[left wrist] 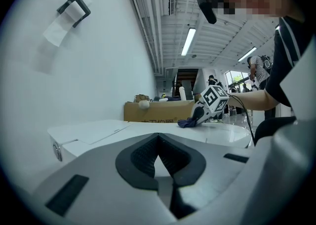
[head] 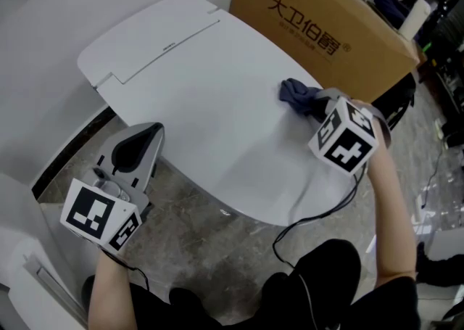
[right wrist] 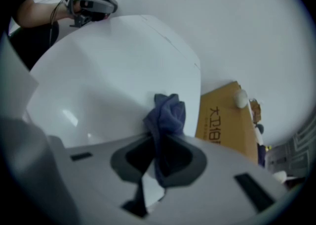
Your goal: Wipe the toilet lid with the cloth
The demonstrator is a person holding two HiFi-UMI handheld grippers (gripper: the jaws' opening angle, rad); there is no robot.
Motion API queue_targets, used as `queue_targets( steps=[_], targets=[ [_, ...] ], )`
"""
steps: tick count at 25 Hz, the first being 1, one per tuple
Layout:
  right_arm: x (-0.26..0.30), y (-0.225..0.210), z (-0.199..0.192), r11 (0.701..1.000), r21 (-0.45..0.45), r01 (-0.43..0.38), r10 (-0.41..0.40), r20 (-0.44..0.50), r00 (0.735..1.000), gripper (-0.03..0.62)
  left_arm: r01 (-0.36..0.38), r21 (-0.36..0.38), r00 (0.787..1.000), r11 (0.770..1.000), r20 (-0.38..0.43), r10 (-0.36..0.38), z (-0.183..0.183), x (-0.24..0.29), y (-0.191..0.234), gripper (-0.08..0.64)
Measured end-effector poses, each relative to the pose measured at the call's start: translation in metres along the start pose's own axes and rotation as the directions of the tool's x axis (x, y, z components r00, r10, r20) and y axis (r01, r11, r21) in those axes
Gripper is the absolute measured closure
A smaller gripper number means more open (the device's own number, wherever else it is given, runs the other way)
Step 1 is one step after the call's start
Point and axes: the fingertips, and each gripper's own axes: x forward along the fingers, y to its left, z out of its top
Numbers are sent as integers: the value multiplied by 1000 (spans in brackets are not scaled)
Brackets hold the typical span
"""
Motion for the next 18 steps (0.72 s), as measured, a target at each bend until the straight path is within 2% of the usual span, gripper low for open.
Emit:
queue_targets(
  steps=[18],
  targets=[
    [-45,64,15,997,-53,-51,53,42,998,525,27,18,1000,999,-11,-27,2,0,-13,548]
  ],
)
